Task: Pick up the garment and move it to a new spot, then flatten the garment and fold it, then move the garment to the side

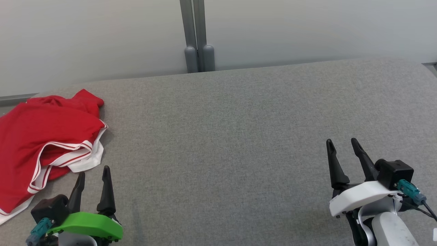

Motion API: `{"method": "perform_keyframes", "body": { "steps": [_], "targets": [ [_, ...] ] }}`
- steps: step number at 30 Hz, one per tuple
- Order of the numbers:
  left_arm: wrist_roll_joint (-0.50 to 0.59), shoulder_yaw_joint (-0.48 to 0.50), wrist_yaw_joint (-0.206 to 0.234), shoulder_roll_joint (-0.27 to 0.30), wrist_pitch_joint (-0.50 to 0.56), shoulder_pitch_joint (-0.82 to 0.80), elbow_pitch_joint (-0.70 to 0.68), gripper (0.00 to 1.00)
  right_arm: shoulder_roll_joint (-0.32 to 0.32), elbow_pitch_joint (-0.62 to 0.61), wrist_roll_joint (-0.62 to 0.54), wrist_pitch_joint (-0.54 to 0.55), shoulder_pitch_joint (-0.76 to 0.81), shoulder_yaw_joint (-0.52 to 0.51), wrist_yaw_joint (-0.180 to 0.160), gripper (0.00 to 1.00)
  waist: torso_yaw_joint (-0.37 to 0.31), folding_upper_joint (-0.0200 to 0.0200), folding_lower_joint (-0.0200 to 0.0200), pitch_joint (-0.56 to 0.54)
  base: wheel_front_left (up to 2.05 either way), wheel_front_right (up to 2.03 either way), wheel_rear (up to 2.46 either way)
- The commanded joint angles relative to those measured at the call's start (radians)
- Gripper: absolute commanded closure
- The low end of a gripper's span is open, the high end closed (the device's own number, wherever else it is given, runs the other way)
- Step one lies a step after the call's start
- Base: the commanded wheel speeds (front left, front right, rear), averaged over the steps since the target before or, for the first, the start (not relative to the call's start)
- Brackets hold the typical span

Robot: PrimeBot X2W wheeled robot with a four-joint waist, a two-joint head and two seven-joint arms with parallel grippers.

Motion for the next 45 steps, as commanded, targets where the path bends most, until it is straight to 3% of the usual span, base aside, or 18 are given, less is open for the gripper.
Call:
{"method": "perform_keyframes", "body": {
  "steps": [1,32,45],
  "targets": [
    [0.027,0.001,-0.004,0.01,-0.011,-0.004,-0.002,0.0,-0.004,-0.008,-0.029,-0.011,-0.018,0.003,0.003,0.0,-0.001,0.0,0.0,0.0,0.0,0.0,0.0],
    [0.233,-0.005,-0.005,0.03,-0.07,-0.003,0.026,0.0,-0.002,0.004,-0.248,-0.07,-0.018,-0.011,0.002,0.0,-0.001,0.0,0.0,-0.005,0.0,0.0,0.0],
    [0.223,0.004,-0.005,0.026,-0.069,0.01,0.035,0.0,0.005,0.015,-0.232,-0.069,-0.007,-0.039,0.002,0.0,-0.008,0.0,0.0,-0.008,0.0,0.0,0.0]
  ]
}}
